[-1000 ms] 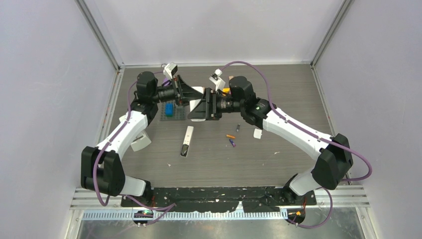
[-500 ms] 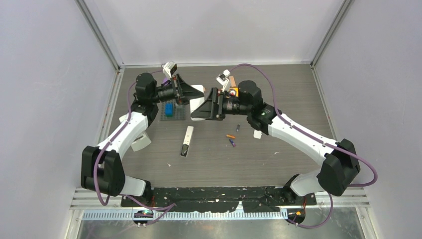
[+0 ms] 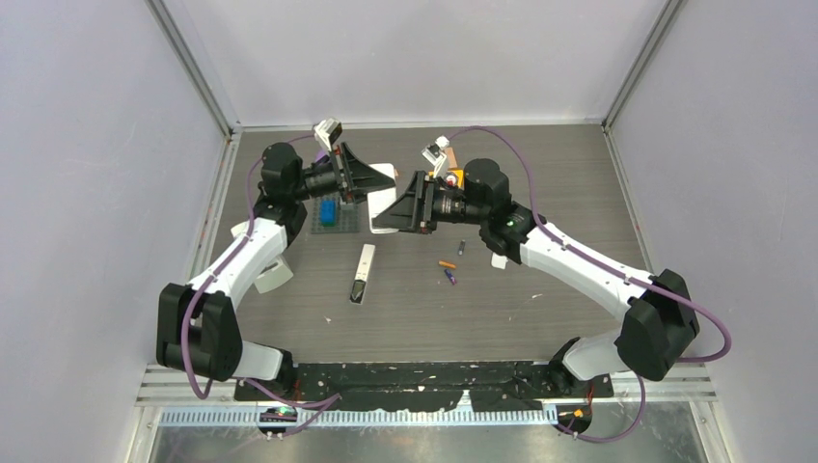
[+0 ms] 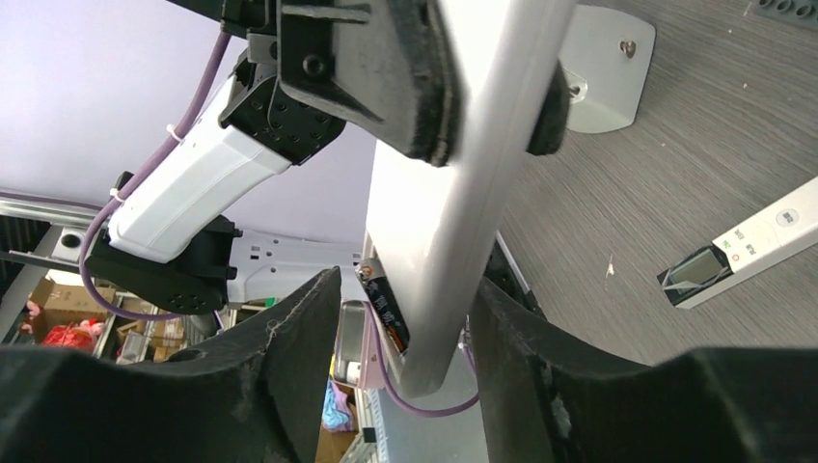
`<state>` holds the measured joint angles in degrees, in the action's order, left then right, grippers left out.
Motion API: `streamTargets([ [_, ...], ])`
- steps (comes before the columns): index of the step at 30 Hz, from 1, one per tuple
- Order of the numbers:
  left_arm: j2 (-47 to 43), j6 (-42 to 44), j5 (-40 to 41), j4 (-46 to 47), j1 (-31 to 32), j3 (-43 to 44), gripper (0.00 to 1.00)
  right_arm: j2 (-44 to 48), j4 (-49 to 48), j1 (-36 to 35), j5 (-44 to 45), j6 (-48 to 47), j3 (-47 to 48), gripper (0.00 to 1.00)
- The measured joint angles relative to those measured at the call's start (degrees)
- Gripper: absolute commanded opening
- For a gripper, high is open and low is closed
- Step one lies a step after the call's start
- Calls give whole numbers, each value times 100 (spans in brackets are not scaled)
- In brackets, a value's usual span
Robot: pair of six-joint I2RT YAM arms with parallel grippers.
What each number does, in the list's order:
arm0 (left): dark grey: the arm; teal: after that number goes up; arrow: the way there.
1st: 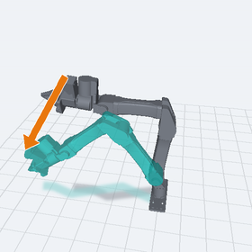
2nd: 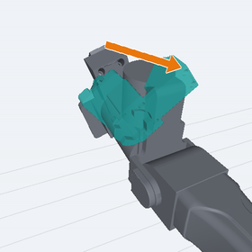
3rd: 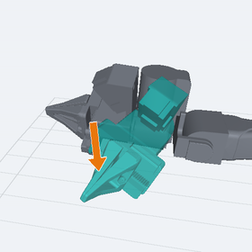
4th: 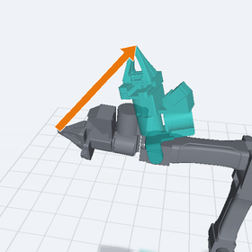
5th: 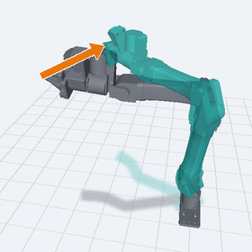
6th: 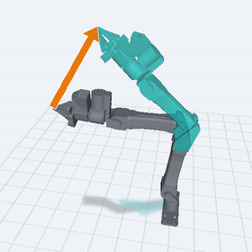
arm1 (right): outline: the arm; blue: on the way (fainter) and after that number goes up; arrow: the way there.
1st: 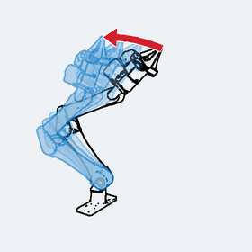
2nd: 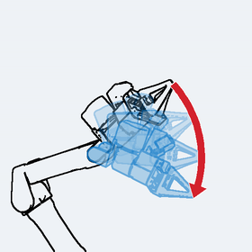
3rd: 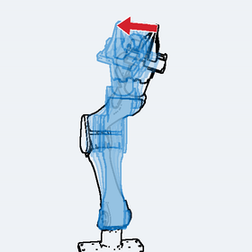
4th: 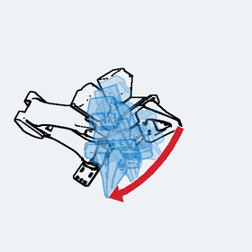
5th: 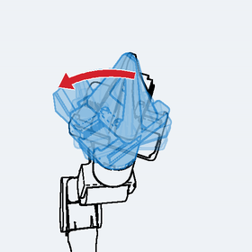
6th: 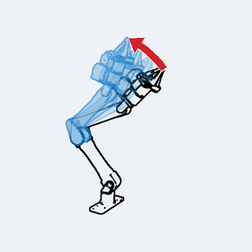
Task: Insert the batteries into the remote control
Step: Load the battery into the remote control.
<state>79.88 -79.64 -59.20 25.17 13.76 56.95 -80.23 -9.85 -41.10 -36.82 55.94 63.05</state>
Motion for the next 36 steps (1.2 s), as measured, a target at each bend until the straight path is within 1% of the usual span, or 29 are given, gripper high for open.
streamTargets([
  [8, -57, -33, 0, 103, 0, -31, 0, -2, -170, 9, -22, 153, -92, 40],
  [13, -79, -74, -31, 199, 0, -31, 0, -2, -219, 15, -57, 267, -129, 28],
  [19, -92, -92, -44, 269, 0, -31, 0, -4, -240, 35, -122, 321, -136, 24],
  [23, -92, -90, -48, 326, 0, -31, 0, -7, -236, 37, -162, 310, -136, 23],
  [25, -92, -87, -59, 374, 0, -31, 0, -7, -223, 37, -188, 271, -133, 25],
  [30, -94, -72, -96, 645, 0, -31, 0, -7, 50, 37, -212, -20, 37, 35],
  [36, -94, -70, -129, 1012, 4, -31, 0, -7, 466, 35, -170, -511, 280, 36],
])
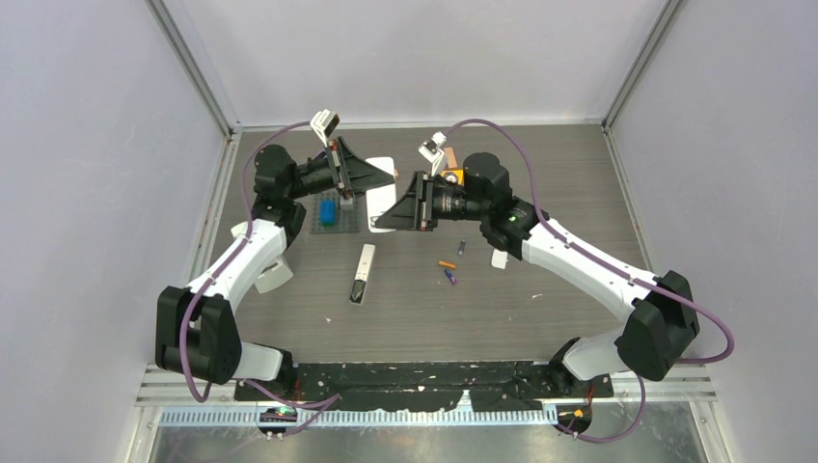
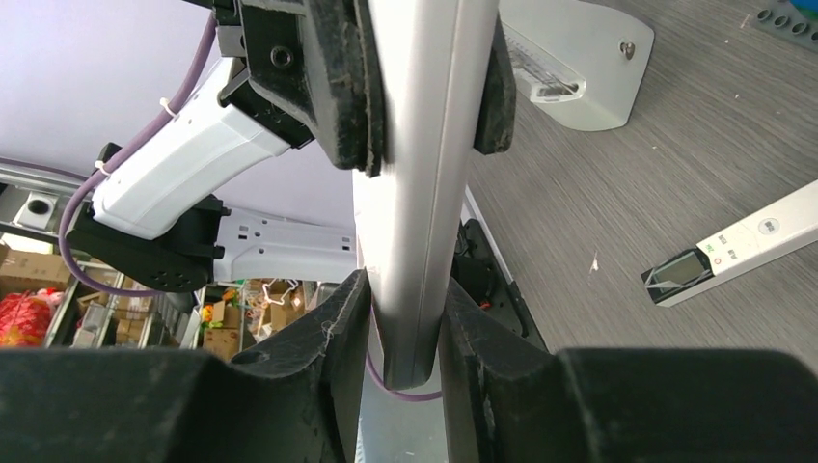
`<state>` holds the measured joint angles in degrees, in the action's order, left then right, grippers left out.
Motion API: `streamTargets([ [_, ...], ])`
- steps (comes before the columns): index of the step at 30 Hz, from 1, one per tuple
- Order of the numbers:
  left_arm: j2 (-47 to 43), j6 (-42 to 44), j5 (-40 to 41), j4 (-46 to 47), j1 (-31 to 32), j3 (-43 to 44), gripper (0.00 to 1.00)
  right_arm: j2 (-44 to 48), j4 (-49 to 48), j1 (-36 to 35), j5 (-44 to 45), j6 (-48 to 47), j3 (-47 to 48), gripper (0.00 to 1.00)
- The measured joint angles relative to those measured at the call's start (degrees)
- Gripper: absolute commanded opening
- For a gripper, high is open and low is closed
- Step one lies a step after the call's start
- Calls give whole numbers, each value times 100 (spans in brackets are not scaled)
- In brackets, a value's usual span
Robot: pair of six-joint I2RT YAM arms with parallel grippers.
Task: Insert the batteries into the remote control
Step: Load the battery into the remote control.
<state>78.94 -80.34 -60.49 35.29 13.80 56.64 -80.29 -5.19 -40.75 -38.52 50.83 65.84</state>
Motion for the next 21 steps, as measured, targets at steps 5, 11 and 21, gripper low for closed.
streamTargets([
  [5, 0, 24, -42, 258, 0, 0, 0, 0, 125, 0, 28, -166, 63, 37],
  [11, 0, 68, -61, 433, 0, 0, 0, 0, 437, -7, 109, -352, 168, 57],
  [21, -50, -15, -129, 608, 0, 0, 0, 17, 699, 46, 219, -476, 164, 92],
])
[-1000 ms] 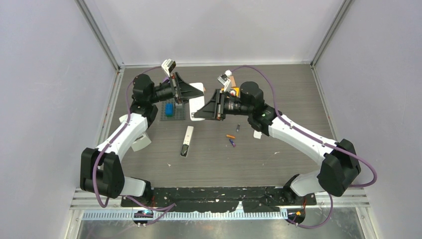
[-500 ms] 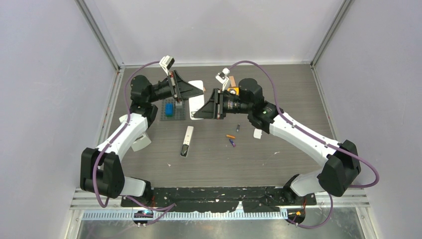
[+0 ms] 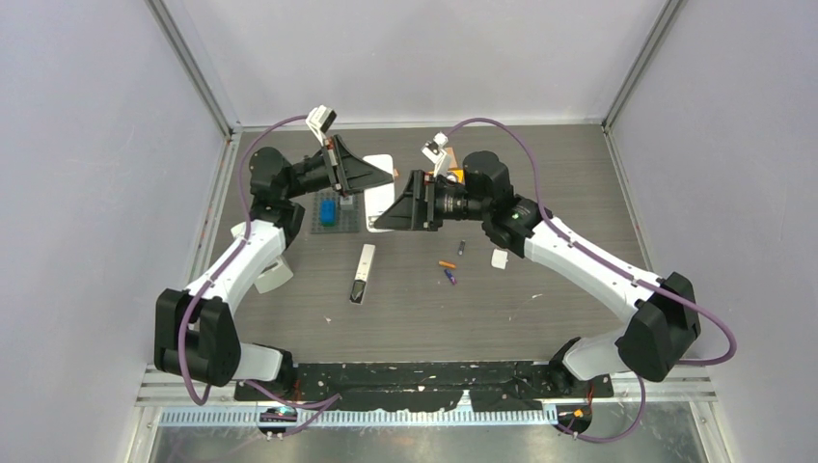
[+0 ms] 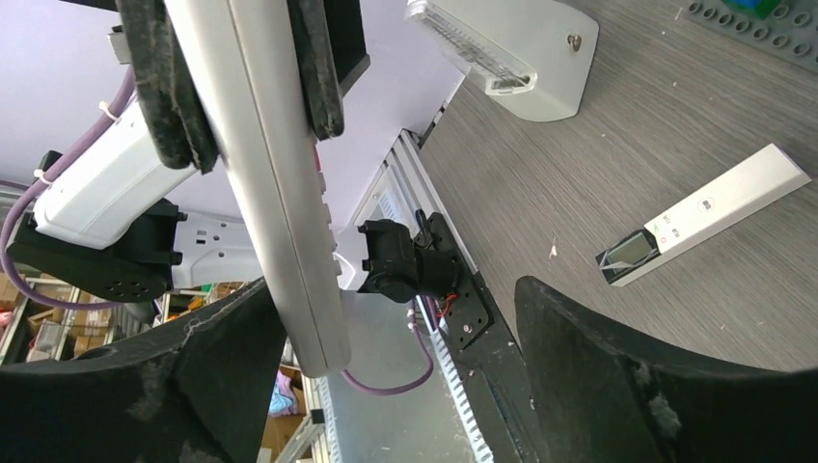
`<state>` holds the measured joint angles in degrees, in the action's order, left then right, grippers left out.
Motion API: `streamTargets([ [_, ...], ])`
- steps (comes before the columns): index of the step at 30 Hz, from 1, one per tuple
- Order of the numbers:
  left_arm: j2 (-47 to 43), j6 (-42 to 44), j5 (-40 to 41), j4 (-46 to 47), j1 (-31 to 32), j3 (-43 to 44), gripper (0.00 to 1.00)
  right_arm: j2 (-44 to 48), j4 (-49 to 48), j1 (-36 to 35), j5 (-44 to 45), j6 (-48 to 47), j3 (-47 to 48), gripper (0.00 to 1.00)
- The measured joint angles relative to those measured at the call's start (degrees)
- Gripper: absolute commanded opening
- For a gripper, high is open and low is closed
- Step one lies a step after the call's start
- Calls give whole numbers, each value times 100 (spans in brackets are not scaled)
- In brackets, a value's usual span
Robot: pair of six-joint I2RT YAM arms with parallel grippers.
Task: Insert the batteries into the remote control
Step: Load the battery into the remote control, then pick up the battery from the center of the board.
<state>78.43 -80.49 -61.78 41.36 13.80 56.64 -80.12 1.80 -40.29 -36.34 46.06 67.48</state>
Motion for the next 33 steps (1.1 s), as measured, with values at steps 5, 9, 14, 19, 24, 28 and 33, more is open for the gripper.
streamTargets([
  [5, -68, 149, 4, -55, 0, 0, 0, 286, -133, 170, -68, 39, -229, 94],
  [9, -267, 599, 35, -503, 0, -26, 0, 697, -195, 411, -105, 42, -428, 94],
  [14, -551, 1375, 142, -1338, 0, -33, 0, 1257, -164, 802, -61, -94, -745, 88],
  [19, -752, 2015, 435, -2197, 0, -118, 0, 1340, 850, 894, 713, -1027, -767, 75],
  [24, -890, 2470, 881, -3008, 0, -289, 0, 1047, 1659, 791, 1690, -1908, -1043, 73],
  [28, -1016, 2649, 1213, -3399, -13, -557, 0, 525, 2085, 479, 2352, -2369, -1423, 66],
  [33, -1049, 2706, 1405, -3652, -31, -695, 0, -192, 2358, 39, 3023, -2680, -1620, 57],
])
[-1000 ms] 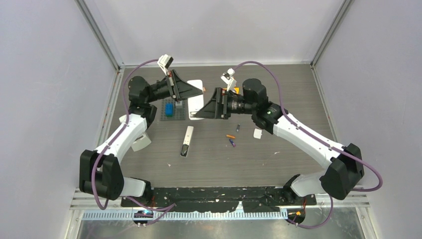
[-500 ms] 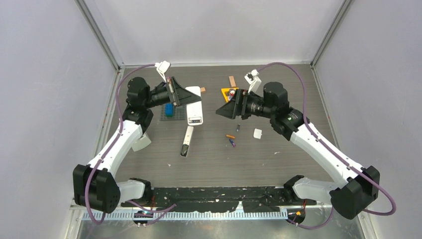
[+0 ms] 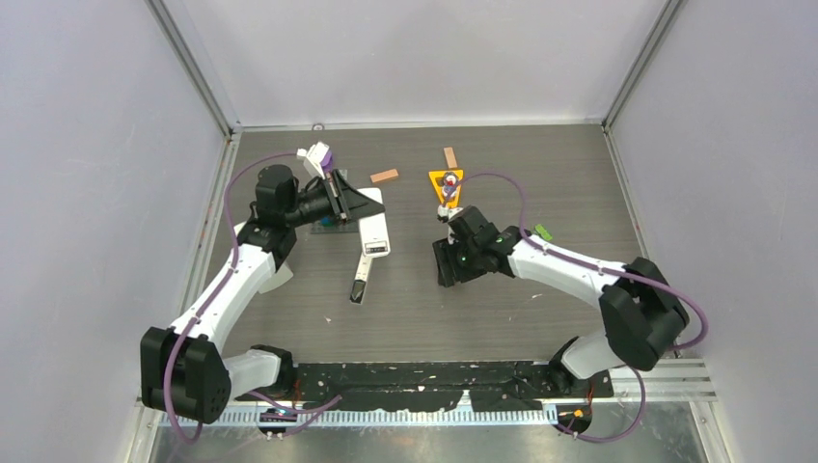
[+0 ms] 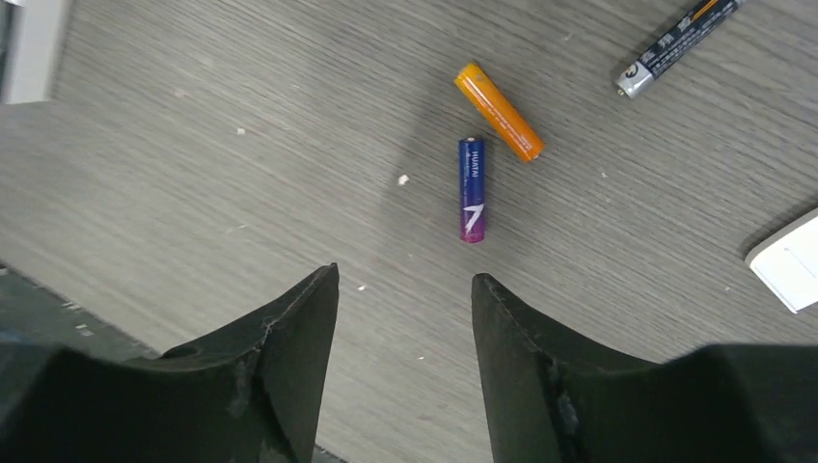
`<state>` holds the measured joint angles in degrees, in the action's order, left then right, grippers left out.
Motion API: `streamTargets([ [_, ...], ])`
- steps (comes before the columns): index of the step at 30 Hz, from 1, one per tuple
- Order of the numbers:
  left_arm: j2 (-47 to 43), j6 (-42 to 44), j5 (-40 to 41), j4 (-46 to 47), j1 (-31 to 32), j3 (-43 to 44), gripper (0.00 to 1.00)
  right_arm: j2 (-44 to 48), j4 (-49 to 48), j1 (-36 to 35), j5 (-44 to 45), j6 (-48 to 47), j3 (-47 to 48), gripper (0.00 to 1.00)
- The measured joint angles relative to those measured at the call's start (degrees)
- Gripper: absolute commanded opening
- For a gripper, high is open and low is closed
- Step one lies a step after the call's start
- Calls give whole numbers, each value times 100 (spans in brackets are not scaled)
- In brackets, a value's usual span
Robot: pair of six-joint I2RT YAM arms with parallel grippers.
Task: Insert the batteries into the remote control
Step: Pick up the battery from the center of the board.
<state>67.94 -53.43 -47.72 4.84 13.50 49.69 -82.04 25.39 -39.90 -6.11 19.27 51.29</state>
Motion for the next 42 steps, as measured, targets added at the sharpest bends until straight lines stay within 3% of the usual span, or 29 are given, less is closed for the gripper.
streamTargets([
  [13, 0, 7, 107, -118, -2, -35, 0, -1029, -127, -162, 907, -442, 151, 51],
  [21, 0, 13, 125, -140, -26, -35, 0, -1305, -184, -162, 1106, -697, 675, 58],
  [30, 0, 15, 125, -157, -85, -35, 0, -1801, -219, -127, 1228, -890, 839, 58],
  [36, 0, 17, 122, -177, -92, -35, 0, -1902, -289, -31, 1257, -990, 942, 50],
  [42, 2, 17, 122, -179, -114, -35, 0, -1928, -348, 190, 1045, -1010, 951, 31],
])
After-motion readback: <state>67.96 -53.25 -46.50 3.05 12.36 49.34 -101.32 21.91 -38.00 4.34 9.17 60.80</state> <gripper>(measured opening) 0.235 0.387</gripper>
